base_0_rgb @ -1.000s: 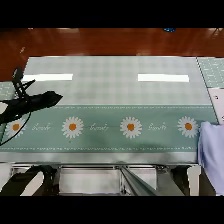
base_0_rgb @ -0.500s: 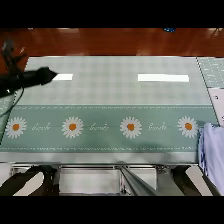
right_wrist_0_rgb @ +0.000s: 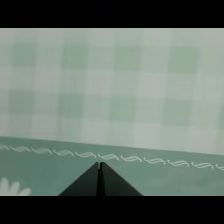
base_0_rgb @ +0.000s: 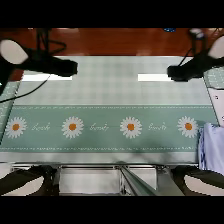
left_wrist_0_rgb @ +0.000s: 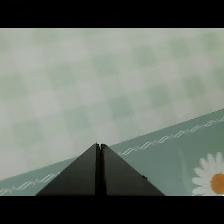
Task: Fold the shirts.
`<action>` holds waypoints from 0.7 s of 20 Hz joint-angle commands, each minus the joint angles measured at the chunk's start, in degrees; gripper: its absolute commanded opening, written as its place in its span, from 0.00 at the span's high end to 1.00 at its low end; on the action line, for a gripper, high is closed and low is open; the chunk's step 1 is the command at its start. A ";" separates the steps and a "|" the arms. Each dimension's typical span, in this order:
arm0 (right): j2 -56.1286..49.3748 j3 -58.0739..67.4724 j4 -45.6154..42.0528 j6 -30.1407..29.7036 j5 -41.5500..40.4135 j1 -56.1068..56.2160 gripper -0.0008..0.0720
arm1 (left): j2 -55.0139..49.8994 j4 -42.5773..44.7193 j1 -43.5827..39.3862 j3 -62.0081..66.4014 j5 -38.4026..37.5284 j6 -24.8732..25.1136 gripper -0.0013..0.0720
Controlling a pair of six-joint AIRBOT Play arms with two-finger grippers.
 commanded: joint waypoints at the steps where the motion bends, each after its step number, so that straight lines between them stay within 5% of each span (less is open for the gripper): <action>1: -5.88 -3.58 -9.22 3.58 1.14 7.85 0.96 | -2.19 8.76 -2.01 -5.14 -1.86 -8.85 0.96; 14: -6.03 -3.61 -9.81 4.00 1.84 7.74 0.96 | -2.64 8.76 -1.86 -5.57 -1.64 -8.68 0.96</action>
